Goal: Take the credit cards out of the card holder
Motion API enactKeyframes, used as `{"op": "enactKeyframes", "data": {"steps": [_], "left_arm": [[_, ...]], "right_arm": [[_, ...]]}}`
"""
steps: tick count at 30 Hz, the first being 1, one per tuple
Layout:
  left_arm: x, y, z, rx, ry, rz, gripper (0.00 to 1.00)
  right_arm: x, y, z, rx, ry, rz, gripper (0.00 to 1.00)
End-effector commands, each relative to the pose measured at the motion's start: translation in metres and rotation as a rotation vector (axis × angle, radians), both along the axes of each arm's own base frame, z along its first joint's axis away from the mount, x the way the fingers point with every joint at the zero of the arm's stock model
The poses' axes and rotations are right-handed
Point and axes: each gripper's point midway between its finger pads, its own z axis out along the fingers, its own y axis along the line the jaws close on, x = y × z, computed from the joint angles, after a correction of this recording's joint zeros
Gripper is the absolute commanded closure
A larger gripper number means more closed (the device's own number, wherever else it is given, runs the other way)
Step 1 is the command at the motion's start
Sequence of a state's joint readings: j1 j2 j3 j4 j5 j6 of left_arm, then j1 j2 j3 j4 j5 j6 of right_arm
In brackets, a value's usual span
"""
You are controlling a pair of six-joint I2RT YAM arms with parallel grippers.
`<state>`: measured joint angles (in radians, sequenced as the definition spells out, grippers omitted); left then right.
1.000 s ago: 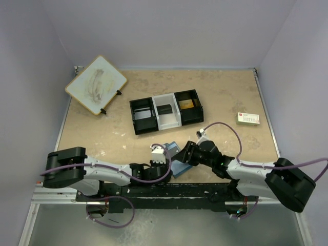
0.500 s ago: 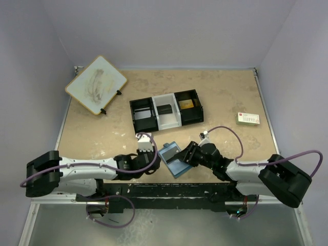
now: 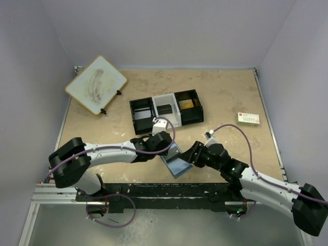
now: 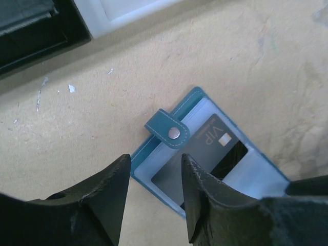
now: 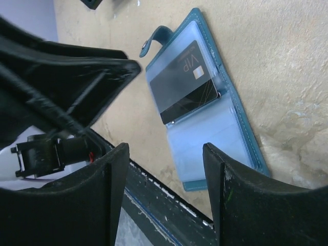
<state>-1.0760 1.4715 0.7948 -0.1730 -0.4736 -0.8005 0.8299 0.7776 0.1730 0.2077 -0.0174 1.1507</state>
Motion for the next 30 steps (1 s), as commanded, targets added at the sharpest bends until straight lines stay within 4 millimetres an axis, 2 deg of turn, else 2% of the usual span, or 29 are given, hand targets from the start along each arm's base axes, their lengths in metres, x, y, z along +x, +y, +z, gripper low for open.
{"op": "enactKeyframes", "data": {"steps": [1, 7, 13, 21, 25, 30], "left_arm": [[0.004, -0.014, -0.010, 0.031, 0.020, -0.078, 0.57], [-0.004, -0.016, -0.029, 0.036, 0.065, -0.109, 0.60], [-0.011, -0.010, -0.037, 0.026, 0.090, -0.095, 0.66], [-0.024, -0.007, -0.047, -0.012, 0.134, -0.111, 0.73], [-0.029, -0.005, -0.048, -0.033, 0.148, -0.098, 0.77], [-0.033, 0.004, -0.047, -0.075, 0.159, -0.044, 0.80]], "right_arm": [[-0.015, -0.009, -0.013, -0.001, 0.052, 0.007, 0.37], [-0.019, -0.007, -0.022, 0.009, 0.070, 0.023, 0.38], [-0.026, -0.006, -0.048, -0.051, 0.154, 0.048, 0.41], [-0.015, 0.007, -0.052, -0.055, 0.157, 0.052, 0.42], [-0.006, 0.002, -0.050, -0.109, 0.141, 0.015, 0.42], [0.003, -0.010, -0.037, -0.149, 0.097, -0.044, 0.41]]}}
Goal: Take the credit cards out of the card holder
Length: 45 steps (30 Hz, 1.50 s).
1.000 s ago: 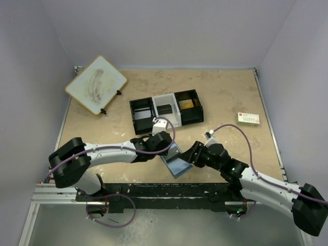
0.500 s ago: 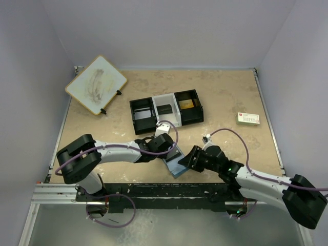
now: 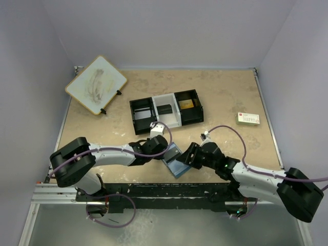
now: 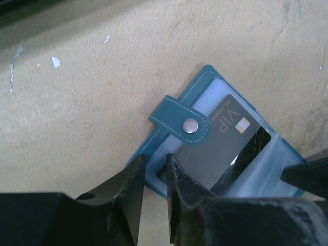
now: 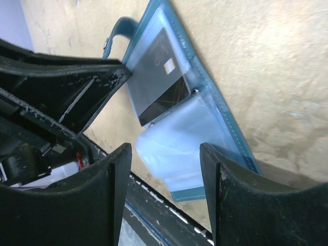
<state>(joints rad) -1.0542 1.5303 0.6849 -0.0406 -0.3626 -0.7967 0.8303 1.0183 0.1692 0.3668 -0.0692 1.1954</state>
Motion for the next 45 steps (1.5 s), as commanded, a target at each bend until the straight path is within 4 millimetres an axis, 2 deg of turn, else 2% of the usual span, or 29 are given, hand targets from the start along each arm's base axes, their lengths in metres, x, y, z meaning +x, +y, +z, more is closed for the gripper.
{"op": "enactKeyframes", "data": {"steps": [1, 5, 8, 12, 17, 20, 23, 27, 31, 42, 45], "left_arm": [[-0.018, 0.003, -0.003, -0.071, 0.071, 0.031, 0.80], [-0.020, 0.012, -0.007, -0.075, 0.078, 0.076, 0.81], [-0.022, 0.009, -0.007, -0.089, 0.087, 0.075, 0.81], [-0.025, 0.001, -0.001, -0.115, 0.078, 0.071, 0.81], [-0.029, -0.002, 0.001, -0.120, 0.072, 0.085, 0.82], [-0.030, 0.001, -0.002, -0.109, 0.073, 0.095, 0.82], [-0.030, 0.003, -0.002, -0.101, 0.072, 0.101, 0.83], [-0.029, 0.004, -0.002, -0.098, 0.070, 0.104, 0.83], [-0.029, 0.004, -0.002, -0.095, 0.068, 0.102, 0.83], [-0.028, -0.002, -0.004, -0.086, 0.076, 0.095, 0.83], [-0.028, -0.001, -0.006, -0.077, 0.075, 0.102, 0.84]], "right_arm": [[0.005, -0.025, -0.006, -0.149, -0.015, -0.055, 0.40], [-0.001, -0.029, 0.005, -0.184, -0.019, -0.010, 0.39], [-0.005, -0.026, 0.013, -0.159, -0.041, 0.022, 0.38], [-0.005, -0.014, 0.028, -0.082, -0.083, 0.060, 0.41], [0.002, 0.004, 0.036, 0.028, -0.100, 0.054, 0.47], [0.009, 0.007, 0.025, 0.058, -0.042, -0.019, 0.56], [0.018, 0.003, 0.010, 0.060, -0.021, -0.100, 0.59], [0.012, 0.000, -0.012, 0.066, 0.051, -0.133, 0.63], [0.016, 0.001, -0.011, 0.121, 0.037, -0.161, 0.65], [0.029, 0.008, -0.009, 0.116, 0.025, -0.189, 0.75], [0.027, 0.013, -0.011, 0.125, 0.025, -0.162, 0.81]]}}
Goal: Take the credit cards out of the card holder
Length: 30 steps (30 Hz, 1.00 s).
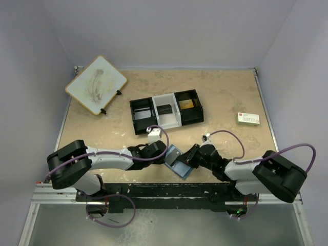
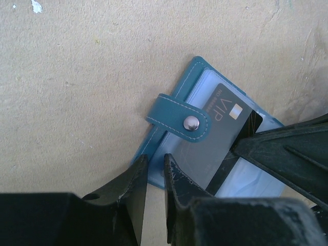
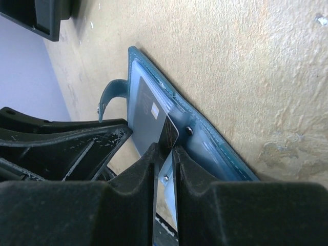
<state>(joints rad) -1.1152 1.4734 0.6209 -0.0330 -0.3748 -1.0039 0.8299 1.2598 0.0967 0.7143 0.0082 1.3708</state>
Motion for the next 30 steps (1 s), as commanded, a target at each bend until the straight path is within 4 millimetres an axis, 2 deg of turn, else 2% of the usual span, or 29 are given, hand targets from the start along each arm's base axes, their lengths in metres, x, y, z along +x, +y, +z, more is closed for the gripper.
{"op": "enactKeyframes", "data": {"steps": [1, 4, 8, 21, 24, 30], "left_arm": [[-0.002, 0.004, -0.007, 0.044, 0.010, 0.009, 0.84], [-0.002, 0.006, -0.006, 0.043, 0.006, 0.014, 0.84], [-0.002, 0.010, -0.007, 0.057, 0.006, 0.023, 0.84], [-0.002, 0.021, -0.006, 0.061, -0.002, 0.069, 0.85], [0.000, 0.016, 0.005, 0.022, -0.019, 0.065, 0.82], [-0.001, -0.013, 0.054, -0.086, -0.105, 0.023, 0.71]], "right_arm": [[0.008, 0.009, 0.006, 0.030, -0.029, 0.005, 0.82], [0.005, 0.011, 0.006, 0.042, -0.031, 0.023, 0.93], [0.000, 0.007, 0.004, 0.032, -0.026, 0.031, 1.00], [-0.019, -0.019, -0.001, -0.013, -0.013, 0.022, 0.98], [-0.020, -0.022, -0.001, -0.014, -0.018, 0.016, 0.96], [-0.018, -0.023, -0.006, -0.035, -0.009, 0.012, 0.96]]}}
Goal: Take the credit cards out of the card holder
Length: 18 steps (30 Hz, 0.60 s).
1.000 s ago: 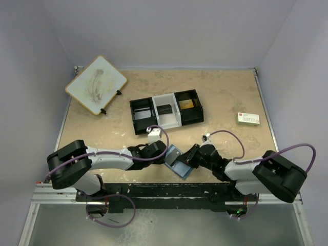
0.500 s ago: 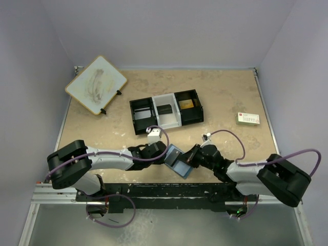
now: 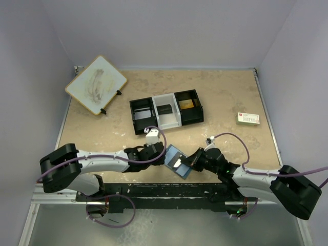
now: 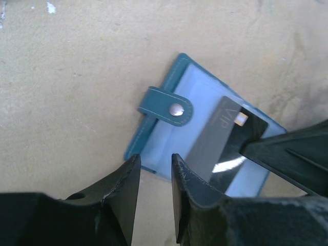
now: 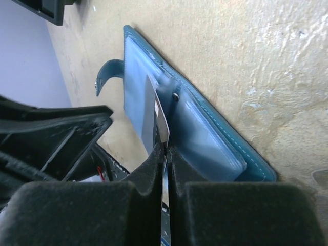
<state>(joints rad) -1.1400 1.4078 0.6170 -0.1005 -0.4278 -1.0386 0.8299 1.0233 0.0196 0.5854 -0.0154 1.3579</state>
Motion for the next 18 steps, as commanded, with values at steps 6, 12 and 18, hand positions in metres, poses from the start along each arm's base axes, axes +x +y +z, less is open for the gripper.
{"op": "enactKeyframes", "data": {"steps": [6, 12, 18], "left_arm": [[-0.009, -0.068, 0.071, -0.134, -0.137, -0.163, 0.69], [-0.001, -0.071, 0.038, -0.001, -0.131, -0.170, 0.73], [0.012, -0.060, 0.006, 0.167, -0.131, -0.115, 0.78]], "right_arm": [[0.002, -0.007, -0.016, -0.064, 0.018, -0.020, 0.96], [0.001, -0.007, -0.017, -0.068, 0.019, -0.014, 0.96], [0.001, -0.008, -0.016, -0.068, 0.015, -0.010, 0.96]]}}
